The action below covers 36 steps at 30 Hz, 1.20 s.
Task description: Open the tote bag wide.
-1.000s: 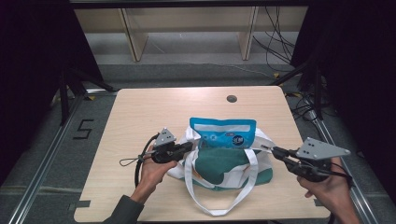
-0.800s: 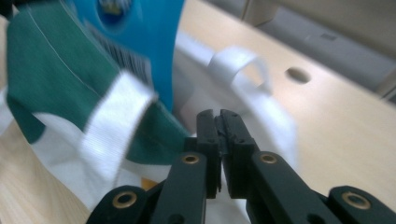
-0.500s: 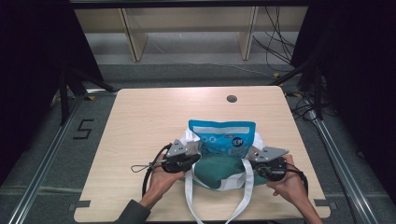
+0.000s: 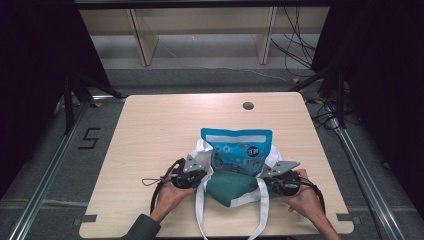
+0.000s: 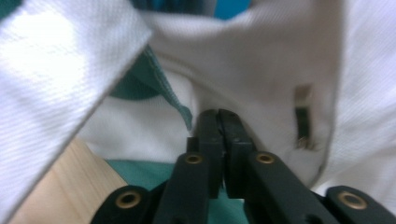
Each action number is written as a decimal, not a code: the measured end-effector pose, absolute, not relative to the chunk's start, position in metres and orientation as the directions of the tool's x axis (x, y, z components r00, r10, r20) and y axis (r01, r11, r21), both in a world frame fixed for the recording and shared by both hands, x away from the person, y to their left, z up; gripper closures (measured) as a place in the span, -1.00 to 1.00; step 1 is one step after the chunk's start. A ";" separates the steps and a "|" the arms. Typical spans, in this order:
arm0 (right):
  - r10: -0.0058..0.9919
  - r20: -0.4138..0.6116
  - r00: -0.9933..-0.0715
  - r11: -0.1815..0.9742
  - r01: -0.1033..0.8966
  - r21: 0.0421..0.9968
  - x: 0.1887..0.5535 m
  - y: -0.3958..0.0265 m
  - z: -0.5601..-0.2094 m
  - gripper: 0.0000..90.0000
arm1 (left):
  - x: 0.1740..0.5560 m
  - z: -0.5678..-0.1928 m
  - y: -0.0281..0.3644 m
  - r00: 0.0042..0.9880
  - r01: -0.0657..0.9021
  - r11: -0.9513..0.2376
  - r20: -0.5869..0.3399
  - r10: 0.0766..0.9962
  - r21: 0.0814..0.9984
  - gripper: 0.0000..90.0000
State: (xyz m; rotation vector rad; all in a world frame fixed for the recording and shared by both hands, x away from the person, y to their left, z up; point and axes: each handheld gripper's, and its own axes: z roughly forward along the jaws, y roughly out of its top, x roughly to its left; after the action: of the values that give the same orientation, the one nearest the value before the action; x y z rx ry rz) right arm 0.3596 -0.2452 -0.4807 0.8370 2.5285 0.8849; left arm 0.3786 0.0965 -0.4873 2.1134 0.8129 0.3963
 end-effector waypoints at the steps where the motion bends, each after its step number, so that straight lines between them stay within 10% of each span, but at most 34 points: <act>1: 0.631 -0.110 -0.768 0.622 0.416 0.663 0.357 -0.249 -0.470 0.90 | 0.379 -0.487 0.096 0.742 0.413 -0.457 0.000 0.670 0.788 0.80; 6: 0.660 -0.159 -0.735 0.524 0.297 0.798 0.347 -0.265 -0.422 0.65 | 0.374 -0.438 0.115 0.725 0.330 -0.404 0.045 0.687 0.854 0.68; 13: 0.681 -0.230 -0.695 0.576 0.314 0.755 0.357 -0.266 -0.420 0.26 | 0.389 -0.440 0.121 0.703 0.361 -0.421 0.054 0.709 0.832 0.21; 18: 0.664 -0.331 -0.671 0.638 0.276 0.719 0.383 -0.266 -0.426 0.93 | 0.410 -0.447 0.120 0.687 0.384 -0.365 0.002 0.726 0.848 0.58; 25: 0.729 -0.336 -0.597 0.580 0.278 0.765 0.415 -0.264 -0.407 0.98 | 0.447 -0.440 0.110 0.631 0.371 -0.282 -0.017 0.776 0.885 0.88; 30: 0.716 -0.330 -0.616 0.641 0.390 0.661 0.449 -0.252 -0.450 0.98 | 0.491 -0.499 0.107 0.606 0.569 -0.352 -0.090 0.790 0.743 0.88; 36: 0.735 -0.216 -0.642 0.612 0.492 0.619 0.453 -0.262 -0.490 0.98 | 0.487 -0.507 0.108 0.630 0.564 -0.375 -0.090 0.771 0.736 0.87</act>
State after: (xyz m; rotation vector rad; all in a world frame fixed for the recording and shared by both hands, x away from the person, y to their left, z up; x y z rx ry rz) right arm 0.4533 -0.2617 -0.4897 0.9719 2.3840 0.7216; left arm 0.4868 0.1081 -0.5075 2.0867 1.0406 0.3464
